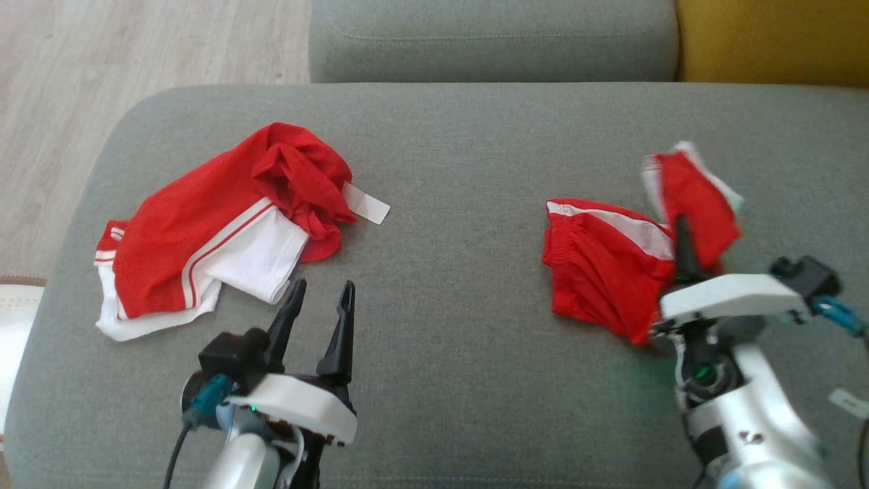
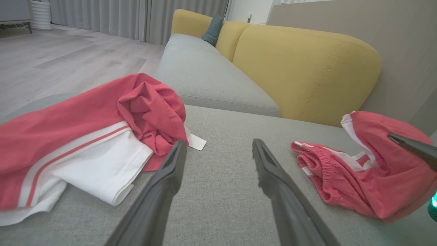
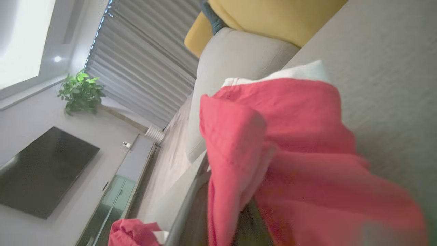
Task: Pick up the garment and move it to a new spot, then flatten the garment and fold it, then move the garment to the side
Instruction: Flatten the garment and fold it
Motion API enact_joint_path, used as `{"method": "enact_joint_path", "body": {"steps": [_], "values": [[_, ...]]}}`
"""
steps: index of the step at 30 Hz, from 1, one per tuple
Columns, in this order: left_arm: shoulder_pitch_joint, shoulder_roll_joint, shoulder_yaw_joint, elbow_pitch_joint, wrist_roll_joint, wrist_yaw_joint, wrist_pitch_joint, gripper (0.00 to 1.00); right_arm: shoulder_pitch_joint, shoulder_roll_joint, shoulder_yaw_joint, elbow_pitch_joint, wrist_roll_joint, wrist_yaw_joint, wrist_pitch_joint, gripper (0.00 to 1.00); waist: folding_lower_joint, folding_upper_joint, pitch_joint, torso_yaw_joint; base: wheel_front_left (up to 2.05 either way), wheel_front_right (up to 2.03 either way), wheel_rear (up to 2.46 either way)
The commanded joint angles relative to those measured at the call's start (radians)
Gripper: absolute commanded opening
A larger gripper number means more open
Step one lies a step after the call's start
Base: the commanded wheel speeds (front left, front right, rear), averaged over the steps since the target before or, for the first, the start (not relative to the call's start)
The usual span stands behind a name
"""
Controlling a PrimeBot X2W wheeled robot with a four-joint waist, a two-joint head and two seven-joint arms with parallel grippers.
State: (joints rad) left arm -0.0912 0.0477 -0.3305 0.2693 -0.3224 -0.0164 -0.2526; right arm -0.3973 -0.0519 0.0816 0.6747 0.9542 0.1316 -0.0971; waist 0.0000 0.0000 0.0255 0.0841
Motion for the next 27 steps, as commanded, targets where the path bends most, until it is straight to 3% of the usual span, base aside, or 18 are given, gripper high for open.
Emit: {"method": "enact_joint_path", "body": {"steps": [1, 10, 11, 12, 13, 27], "values": [[-0.02, 0.003, 0.034, -0.025, 0.001, 0.005, -0.009, 1.0, -0.022, 0.002, 0.056, -0.052, 0.015, -0.001, -0.014, 0.0, 0.0, 0.0, -0.003, 0.005, 0.0, 0.0, 0.0], [-0.012, 0.003, 0.03, -0.021, -0.002, 0.009, -0.009, 1.0, -0.011, 0.002, 0.227, -0.042, 0.057, -0.001, -0.049, 0.0, 0.0, 0.0, -0.003, 0.029, 0.0, 0.0, 0.0], [-0.011, 0.003, 0.029, -0.021, -0.002, 0.01, -0.009, 1.0, -0.017, 0.002, 0.245, -0.033, 0.047, -0.001, -0.054, 0.15, 0.0, 0.0, -0.002, 0.032, 0.0, 0.0, 0.0], [-0.011, 0.003, 0.028, -0.02, -0.003, 0.01, -0.009, 1.0, -0.024, 0.002, 0.261, -0.026, 0.038, -0.001, -0.061, 0.65, 0.0, 0.0, 0.0, 0.034, 0.0, 0.0, 0.0], [-0.012, 0.003, 0.026, -0.02, -0.004, 0.01, -0.009, 1.0, -0.03, 0.002, 0.277, -0.017, 0.029, -0.001, -0.066, 1.0, 0.0, 0.0, 0.001, 0.036, 0.0, 0.0, 0.0], [-0.022, 0.003, 0.02, -0.021, -0.013, 0.016, -0.009, 1.0, -0.103, 0.002, 0.426, 0.129, -0.215, -0.001, -0.111, 1.0, 0.0, 0.0, 0.032, 0.049, 0.0, 0.0, 0.0]]}}
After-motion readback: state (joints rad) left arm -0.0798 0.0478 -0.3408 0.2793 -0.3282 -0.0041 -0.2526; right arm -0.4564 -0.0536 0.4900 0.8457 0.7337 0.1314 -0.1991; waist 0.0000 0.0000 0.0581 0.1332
